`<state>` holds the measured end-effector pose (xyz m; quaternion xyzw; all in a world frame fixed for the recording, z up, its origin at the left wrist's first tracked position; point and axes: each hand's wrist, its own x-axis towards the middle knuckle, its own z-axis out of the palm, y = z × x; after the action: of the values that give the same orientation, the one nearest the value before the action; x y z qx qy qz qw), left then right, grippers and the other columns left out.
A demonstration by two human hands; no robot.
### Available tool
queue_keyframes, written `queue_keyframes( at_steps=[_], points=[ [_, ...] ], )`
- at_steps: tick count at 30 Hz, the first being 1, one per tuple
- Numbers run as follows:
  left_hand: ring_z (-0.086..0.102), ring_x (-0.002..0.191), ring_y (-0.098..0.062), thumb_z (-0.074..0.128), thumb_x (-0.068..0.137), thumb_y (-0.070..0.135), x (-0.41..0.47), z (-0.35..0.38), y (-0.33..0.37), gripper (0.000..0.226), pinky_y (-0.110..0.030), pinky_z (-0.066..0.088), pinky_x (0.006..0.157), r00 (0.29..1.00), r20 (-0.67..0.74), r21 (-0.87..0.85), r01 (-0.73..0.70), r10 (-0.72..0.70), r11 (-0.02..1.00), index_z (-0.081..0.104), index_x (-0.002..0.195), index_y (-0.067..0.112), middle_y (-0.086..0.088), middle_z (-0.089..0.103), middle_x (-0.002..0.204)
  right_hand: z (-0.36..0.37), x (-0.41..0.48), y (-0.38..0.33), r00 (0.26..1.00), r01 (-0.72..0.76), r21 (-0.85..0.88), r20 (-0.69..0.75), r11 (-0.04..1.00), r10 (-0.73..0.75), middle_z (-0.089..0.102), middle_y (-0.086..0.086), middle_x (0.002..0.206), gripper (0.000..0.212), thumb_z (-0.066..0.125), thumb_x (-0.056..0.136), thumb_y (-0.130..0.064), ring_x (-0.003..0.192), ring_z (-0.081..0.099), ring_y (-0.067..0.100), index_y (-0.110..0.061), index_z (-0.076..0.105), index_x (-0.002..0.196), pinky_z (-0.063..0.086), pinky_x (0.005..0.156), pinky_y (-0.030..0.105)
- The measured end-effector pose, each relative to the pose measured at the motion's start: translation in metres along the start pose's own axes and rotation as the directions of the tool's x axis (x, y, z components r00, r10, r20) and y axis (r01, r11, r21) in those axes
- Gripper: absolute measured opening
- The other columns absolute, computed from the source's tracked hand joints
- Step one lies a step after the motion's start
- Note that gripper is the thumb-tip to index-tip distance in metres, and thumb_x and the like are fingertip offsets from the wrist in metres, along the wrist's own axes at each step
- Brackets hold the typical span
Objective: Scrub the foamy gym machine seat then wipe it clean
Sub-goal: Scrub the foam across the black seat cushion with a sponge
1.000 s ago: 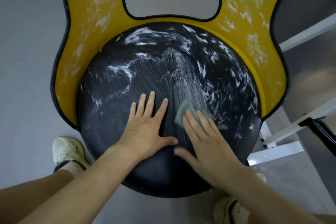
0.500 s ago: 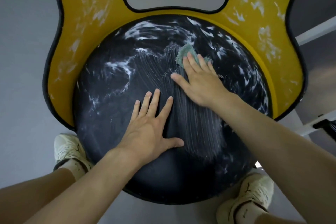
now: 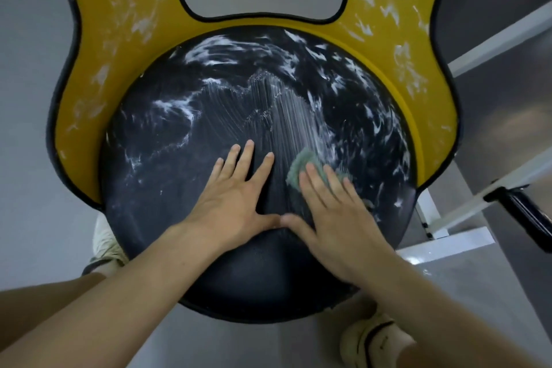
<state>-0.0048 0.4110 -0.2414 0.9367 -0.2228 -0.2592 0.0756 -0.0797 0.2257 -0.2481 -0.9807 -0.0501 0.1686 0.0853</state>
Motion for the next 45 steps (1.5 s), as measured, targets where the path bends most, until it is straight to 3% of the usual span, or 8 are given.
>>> queue_keyframes(
  at_steps=[8, 14, 20, 27, 32, 38, 42, 45],
  points=[
    [-0.038, 0.146, -0.021, 0.047, 0.076, 0.087, 0.006, 0.003, -0.002, 0.119, -0.044, -0.015, 0.124, 1.0, 0.003, 0.05, -0.031, 0.031, 0.998, -0.025, 0.156, 0.034, -0.003, -0.041, 0.158, -0.044, 0.124, 0.03, 0.994, -0.105, 0.018, 0.002, 0.994, 0.105, -0.017, -0.001, 0.169, 0.092, 0.003, 0.093, -0.078, 0.155, -0.019, 0.02, -0.018, -0.008, 0.162, -0.01, 0.125, 0.043],
    [-0.04, 0.145, -0.021, 0.05, 0.076, 0.086, 0.009, -0.008, 0.0, 0.122, -0.043, -0.014, 0.124, 0.998, 0.052, 0.086, -0.041, 0.037, 0.995, -0.03, 0.152, 0.035, -0.004, -0.045, 0.156, -0.02, 0.028, 0.013, 0.998, 0.039, -0.036, 0.044, 0.999, -0.038, -0.021, 0.0, 0.167, 0.092, -0.008, 0.092, -0.079, 0.152, -0.026, 0.02, -0.018, -0.012, 0.161, -0.008, 0.126, 0.044],
    [-0.037, 0.146, -0.021, 0.052, 0.08, 0.082, 0.005, -0.012, -0.003, 0.119, -0.042, -0.01, 0.125, 0.998, 0.053, 0.094, -0.045, 0.04, 0.995, -0.029, 0.153, 0.034, -0.003, -0.043, 0.157, 0.015, -0.044, 0.002, 0.99, 0.104, -0.052, 0.098, 0.993, -0.099, 0.034, 0.007, 0.163, 0.088, 0.023, 0.099, -0.075, 0.151, 0.029, 0.029, -0.008, 0.042, 0.154, 0.022, 0.115, 0.047],
    [-0.037, 0.146, -0.019, 0.044, 0.08, 0.086, -0.002, -0.003, -0.013, 0.116, -0.04, -0.012, 0.125, 1.0, -0.015, 0.071, -0.019, 0.02, 0.997, -0.026, 0.155, 0.033, -0.002, -0.042, 0.158, -0.02, 0.071, 0.002, 0.998, 0.062, -0.052, 0.024, 0.997, -0.061, -0.026, -0.004, 0.165, 0.09, -0.001, 0.092, -0.08, 0.151, -0.029, 0.019, -0.022, -0.019, 0.159, -0.013, 0.125, 0.044],
    [-0.04, 0.144, -0.017, 0.039, 0.079, 0.087, -0.007, -0.005, -0.022, 0.115, -0.038, -0.014, 0.124, 1.0, -0.009, 0.087, -0.001, 0.002, 0.996, -0.029, 0.153, 0.032, -0.001, -0.045, 0.156, -0.041, 0.137, -0.009, 1.0, -0.024, 0.034, 0.009, 0.999, 0.024, -0.02, -0.003, 0.168, 0.088, 0.007, 0.095, -0.075, 0.153, -0.024, 0.018, -0.019, -0.009, 0.162, -0.015, 0.124, 0.041],
    [-0.042, 0.143, -0.016, 0.032, 0.074, 0.086, 0.001, -0.009, -0.023, 0.112, -0.039, -0.012, 0.125, 1.0, -0.003, 0.071, 0.013, -0.013, 0.997, -0.035, 0.149, 0.035, 0.0, -0.049, 0.153, -0.014, 0.043, -0.026, 0.998, 0.054, 0.071, 0.008, 0.996, -0.055, -0.017, -0.003, 0.169, 0.087, 0.004, 0.097, -0.074, 0.153, -0.024, 0.018, -0.018, -0.007, 0.162, -0.008, 0.126, 0.044],
    [-0.042, 0.143, -0.016, 0.043, 0.078, 0.086, 0.005, -0.009, -0.021, 0.117, -0.037, -0.016, 0.123, 0.999, -0.027, 0.038, 0.04, -0.038, 0.999, -0.034, 0.149, 0.036, 0.001, -0.048, 0.153, 0.005, -0.002, -0.03, 0.998, 0.064, 0.045, 0.013, 0.997, -0.065, 0.008, 0.0, 0.17, 0.085, 0.011, 0.101, -0.073, 0.157, 0.0, 0.022, -0.015, 0.015, 0.162, 0.005, 0.123, 0.044],
    [-0.041, 0.143, -0.017, 0.036, 0.078, 0.085, 0.003, -0.007, -0.019, 0.112, -0.037, -0.016, 0.123, 0.998, -0.04, 0.046, 0.039, -0.038, 0.998, -0.033, 0.151, 0.034, 0.0, -0.047, 0.154, 0.0, 0.02, -0.024, 0.997, 0.077, 0.051, -0.011, 0.996, -0.076, -0.002, -0.002, 0.17, 0.081, 0.011, 0.102, -0.07, 0.157, -0.008, 0.02, -0.017, 0.006, 0.163, 0.001, 0.127, 0.045]
  ],
)
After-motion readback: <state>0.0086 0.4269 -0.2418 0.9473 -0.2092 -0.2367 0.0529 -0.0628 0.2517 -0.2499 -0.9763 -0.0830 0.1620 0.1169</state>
